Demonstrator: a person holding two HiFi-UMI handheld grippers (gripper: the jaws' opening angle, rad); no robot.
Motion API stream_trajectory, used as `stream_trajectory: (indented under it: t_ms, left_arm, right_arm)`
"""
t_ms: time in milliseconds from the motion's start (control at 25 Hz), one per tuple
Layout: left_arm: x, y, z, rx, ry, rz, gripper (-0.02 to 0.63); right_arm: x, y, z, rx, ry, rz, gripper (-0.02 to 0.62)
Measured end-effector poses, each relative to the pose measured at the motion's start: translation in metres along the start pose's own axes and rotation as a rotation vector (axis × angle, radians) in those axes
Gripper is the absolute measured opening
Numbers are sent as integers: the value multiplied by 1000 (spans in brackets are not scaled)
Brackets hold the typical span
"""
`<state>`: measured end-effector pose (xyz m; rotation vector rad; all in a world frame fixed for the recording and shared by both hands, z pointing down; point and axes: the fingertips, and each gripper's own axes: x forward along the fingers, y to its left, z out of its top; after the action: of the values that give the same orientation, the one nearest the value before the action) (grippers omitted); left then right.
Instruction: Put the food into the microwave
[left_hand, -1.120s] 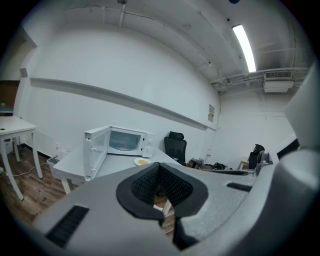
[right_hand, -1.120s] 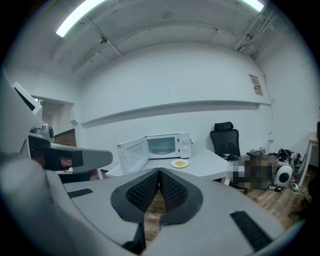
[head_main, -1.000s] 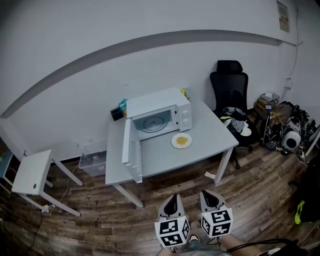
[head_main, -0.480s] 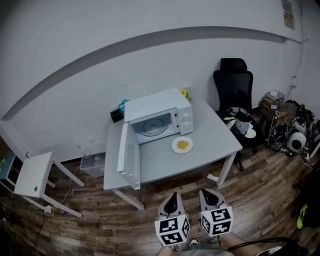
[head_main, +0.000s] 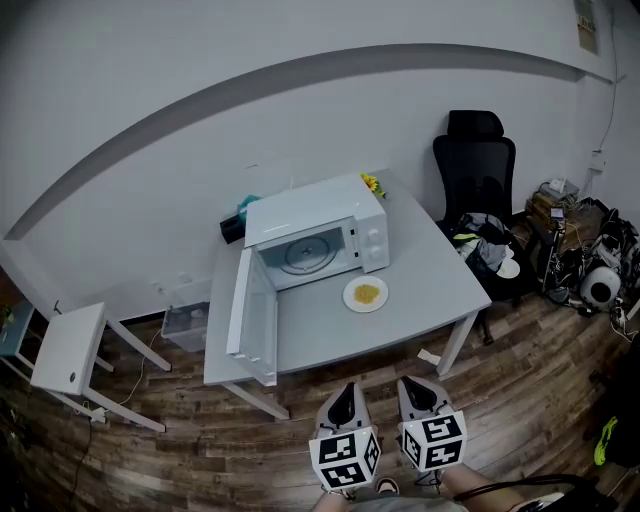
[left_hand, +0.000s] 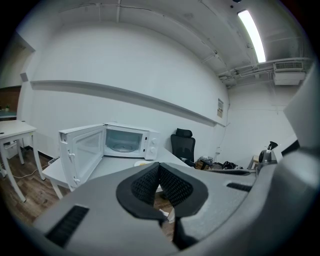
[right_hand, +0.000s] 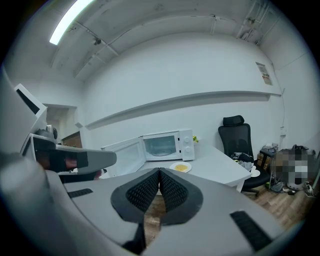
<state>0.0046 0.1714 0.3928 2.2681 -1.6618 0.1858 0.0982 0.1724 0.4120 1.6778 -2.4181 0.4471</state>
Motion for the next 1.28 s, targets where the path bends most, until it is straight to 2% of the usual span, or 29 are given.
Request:
stream_trajectory:
  t_ms: [600, 1280]
  left_arm:
    - [34, 23, -1, -21, 20, 30, 2]
    - [139, 54, 36, -11, 15, -13, 2]
  right_arm:
    - [37, -7, -1, -5, 42, 30, 15]
    - [135, -40, 38, -1, 29, -8, 15]
